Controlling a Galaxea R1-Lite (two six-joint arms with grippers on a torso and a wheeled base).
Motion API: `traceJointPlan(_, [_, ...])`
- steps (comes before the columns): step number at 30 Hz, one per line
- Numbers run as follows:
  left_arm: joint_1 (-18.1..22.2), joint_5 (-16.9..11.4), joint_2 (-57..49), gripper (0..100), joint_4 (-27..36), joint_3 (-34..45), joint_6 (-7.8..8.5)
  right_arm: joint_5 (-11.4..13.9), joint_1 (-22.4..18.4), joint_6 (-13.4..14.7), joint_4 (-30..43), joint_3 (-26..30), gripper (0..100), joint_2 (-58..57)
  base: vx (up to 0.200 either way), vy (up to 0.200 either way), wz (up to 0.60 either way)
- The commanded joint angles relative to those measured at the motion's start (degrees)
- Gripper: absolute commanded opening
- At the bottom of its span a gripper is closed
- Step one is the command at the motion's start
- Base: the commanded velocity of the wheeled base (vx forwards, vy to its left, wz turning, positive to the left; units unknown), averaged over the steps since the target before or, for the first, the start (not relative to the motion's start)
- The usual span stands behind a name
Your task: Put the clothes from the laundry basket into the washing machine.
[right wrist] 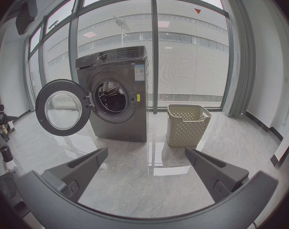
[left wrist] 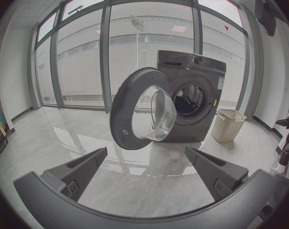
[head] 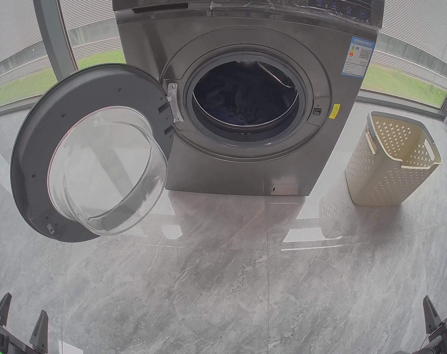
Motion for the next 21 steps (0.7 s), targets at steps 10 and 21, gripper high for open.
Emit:
traceJointPlan(10, [0.01,0.00,-0.77,100,-0.06,1.01,0.07,0.01,0.02,-0.04,-0.07,1.01,100,-0.64,0.000,0.200,0.00])
traceJointPlan(21, [0.09,-0.18,-0.77,100,-0.06,1.01,1.48,0.01,0.02,-0.13,0.02,1.01,100,-0.64,0.000,0.036,0.00])
